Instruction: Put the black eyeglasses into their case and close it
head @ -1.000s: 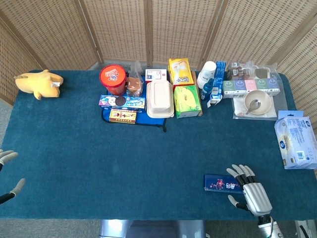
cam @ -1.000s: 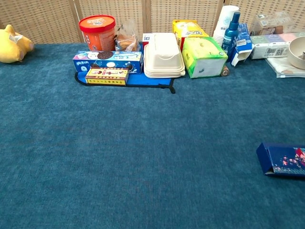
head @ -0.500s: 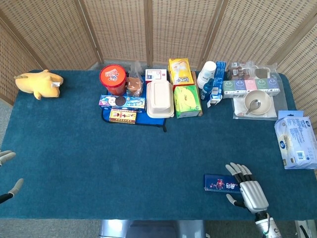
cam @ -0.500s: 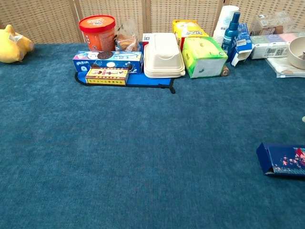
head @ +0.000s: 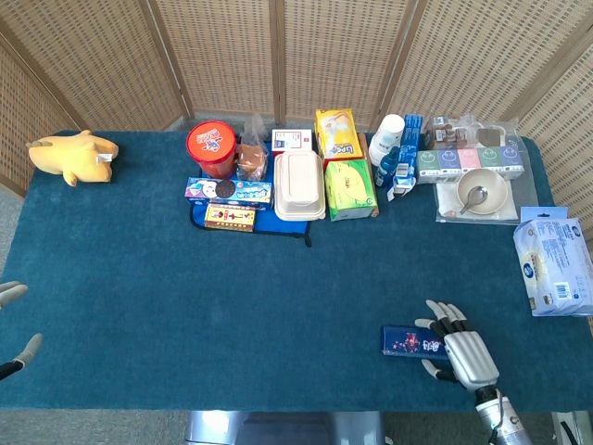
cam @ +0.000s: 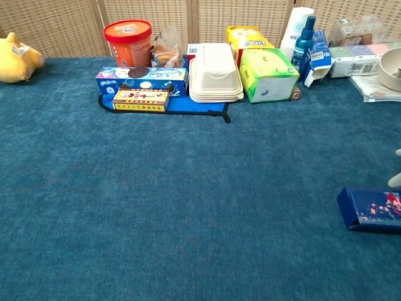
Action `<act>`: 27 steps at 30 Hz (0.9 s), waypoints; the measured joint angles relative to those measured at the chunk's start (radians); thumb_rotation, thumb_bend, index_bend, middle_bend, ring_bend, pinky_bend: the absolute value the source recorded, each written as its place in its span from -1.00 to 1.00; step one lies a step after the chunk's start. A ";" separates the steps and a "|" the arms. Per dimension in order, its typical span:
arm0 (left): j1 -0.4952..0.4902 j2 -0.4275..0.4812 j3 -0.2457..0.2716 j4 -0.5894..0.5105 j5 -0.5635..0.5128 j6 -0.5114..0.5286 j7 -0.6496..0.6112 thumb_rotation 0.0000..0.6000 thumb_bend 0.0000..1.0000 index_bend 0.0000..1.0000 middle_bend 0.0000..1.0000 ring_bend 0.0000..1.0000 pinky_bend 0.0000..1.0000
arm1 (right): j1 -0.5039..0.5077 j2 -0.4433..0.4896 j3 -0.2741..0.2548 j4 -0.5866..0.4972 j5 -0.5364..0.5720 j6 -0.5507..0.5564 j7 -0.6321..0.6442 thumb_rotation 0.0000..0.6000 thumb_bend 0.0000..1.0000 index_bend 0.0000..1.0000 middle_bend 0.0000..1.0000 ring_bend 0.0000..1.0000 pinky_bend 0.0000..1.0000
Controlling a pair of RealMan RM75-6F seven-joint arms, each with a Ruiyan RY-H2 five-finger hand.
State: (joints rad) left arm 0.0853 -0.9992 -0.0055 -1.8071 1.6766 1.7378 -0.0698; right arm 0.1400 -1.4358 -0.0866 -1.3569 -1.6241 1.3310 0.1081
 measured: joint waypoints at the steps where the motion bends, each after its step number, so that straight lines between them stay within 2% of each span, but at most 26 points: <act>1: 0.000 0.000 0.000 0.001 0.000 0.000 -0.001 1.00 -0.55 -0.56 -0.51 -0.69 -0.63 | 0.003 0.005 0.001 -0.008 0.003 -0.007 -0.003 1.00 -0.44 -0.41 -0.88 -1.00 -0.91; 9: 0.002 0.001 -0.001 0.006 -0.003 0.004 -0.008 1.00 -0.55 -0.56 -0.51 -0.69 -0.63 | 0.028 0.031 0.007 -0.050 0.028 -0.060 -0.024 1.00 -0.44 -0.39 -0.86 -1.00 -0.91; 12: 0.003 0.002 0.000 0.009 -0.004 0.005 -0.010 0.99 -0.55 -0.56 -0.51 -0.69 -0.63 | 0.035 0.037 0.010 -0.063 0.036 -0.074 -0.029 1.00 -0.44 -0.33 -0.85 -1.00 -0.91; 17: 0.003 0.002 -0.001 0.013 -0.006 0.005 -0.015 0.99 -0.55 -0.56 -0.51 -0.69 -0.63 | 0.049 0.049 0.016 -0.084 0.050 -0.098 -0.040 1.00 -0.44 -0.09 -0.77 -0.99 -0.90; 22: 0.003 -0.001 0.000 0.016 -0.008 0.002 -0.016 0.99 -0.55 -0.56 -0.51 -0.69 -0.63 | 0.055 0.054 0.021 -0.098 0.055 -0.103 -0.045 1.00 -0.44 0.02 -0.73 -0.98 -0.89; 27: 0.003 -0.003 0.001 0.019 -0.010 0.000 -0.017 1.00 -0.55 -0.56 -0.51 -0.69 -0.63 | 0.062 0.055 0.021 -0.107 0.063 -0.117 -0.051 1.00 -0.45 0.05 -0.72 -0.97 -0.89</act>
State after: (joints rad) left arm 0.0882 -1.0022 -0.0047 -1.7877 1.6665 1.7374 -0.0872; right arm 0.2017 -1.3811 -0.0653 -1.4638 -1.5615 1.2136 0.0571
